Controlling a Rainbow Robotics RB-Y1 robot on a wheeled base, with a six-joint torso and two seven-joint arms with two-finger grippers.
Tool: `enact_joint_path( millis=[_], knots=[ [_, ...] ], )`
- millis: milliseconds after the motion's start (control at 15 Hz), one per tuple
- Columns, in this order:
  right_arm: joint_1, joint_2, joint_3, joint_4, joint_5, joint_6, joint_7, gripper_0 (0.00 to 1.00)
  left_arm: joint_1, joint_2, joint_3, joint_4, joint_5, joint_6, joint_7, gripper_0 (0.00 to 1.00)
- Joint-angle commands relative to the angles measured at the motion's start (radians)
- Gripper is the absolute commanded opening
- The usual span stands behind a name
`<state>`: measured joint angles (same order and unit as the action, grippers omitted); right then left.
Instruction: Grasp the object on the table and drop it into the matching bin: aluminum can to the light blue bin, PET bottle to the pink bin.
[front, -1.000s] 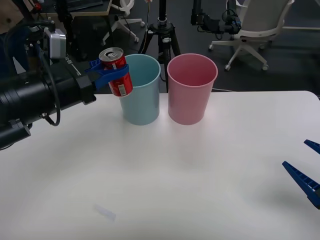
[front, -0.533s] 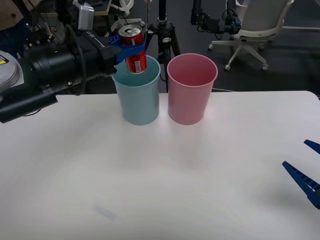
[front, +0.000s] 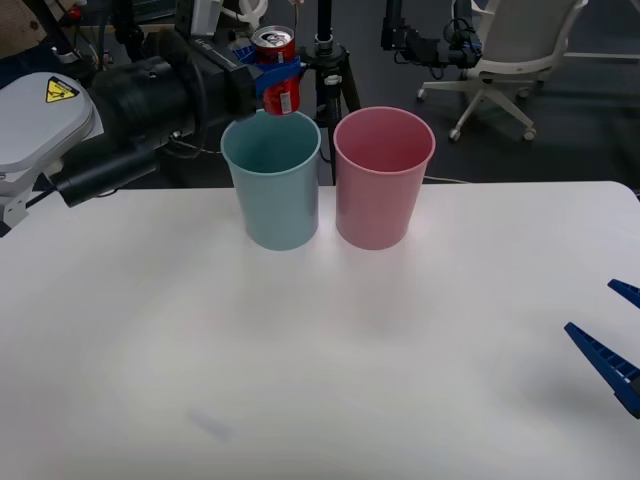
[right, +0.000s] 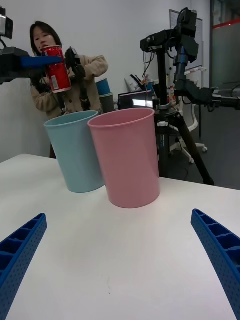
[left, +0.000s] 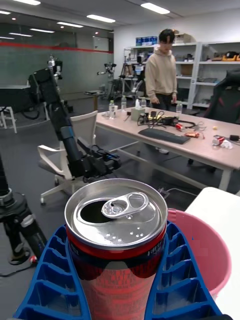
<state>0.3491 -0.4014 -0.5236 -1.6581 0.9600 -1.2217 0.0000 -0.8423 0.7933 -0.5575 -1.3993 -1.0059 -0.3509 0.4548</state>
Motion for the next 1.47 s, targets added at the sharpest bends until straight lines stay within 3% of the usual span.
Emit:
enact_joint_path(
  millis=[67,533,867,1200,1267,1333,1400,1467],
  knots=[
    [0.000,0.000,0.000,0.000,0.000,0.000,0.000,1.00,-0.004,0.000,0.001,0.028,-0.013,0.000,-0.008,0.15],
    [0.000,0.000,0.000,0.000,0.000,0.000,0.000,1.00,-0.023,-0.008,0.001,0.097,-0.045,0.010,-0.028,0.15],
    [0.000,0.000,0.000,0.000,0.000,0.000,0.000,1.00,-0.043,-0.072,0.017,0.180,-0.073,0.017,-0.045,0.15],
    [0.000,0.000,0.000,0.000,0.000,0.000,0.000,1.00,-0.041,-0.086,0.017,0.186,-0.085,0.020,-0.042,0.15],
    [0.000,0.000,0.000,0.000,0.000,0.000,0.000,1.00,-0.043,-0.086,0.017,0.186,-0.085,0.020,-0.041,0.18],
    [0.000,0.000,0.000,0.000,0.000,0.000,0.000,1.00,-0.041,-0.088,0.017,0.184,-0.080,0.020,-0.039,0.24],
    [0.000,0.000,0.000,0.000,0.000,0.000,0.000,1.00,-0.041,-0.089,0.017,0.186,-0.080,0.020,-0.042,0.85],
    [0.000,0.000,0.000,0.000,0.000,0.000,0.000,1.00,-0.041,-0.089,0.016,0.186,-0.080,0.018,-0.041,1.00]
  ],
)
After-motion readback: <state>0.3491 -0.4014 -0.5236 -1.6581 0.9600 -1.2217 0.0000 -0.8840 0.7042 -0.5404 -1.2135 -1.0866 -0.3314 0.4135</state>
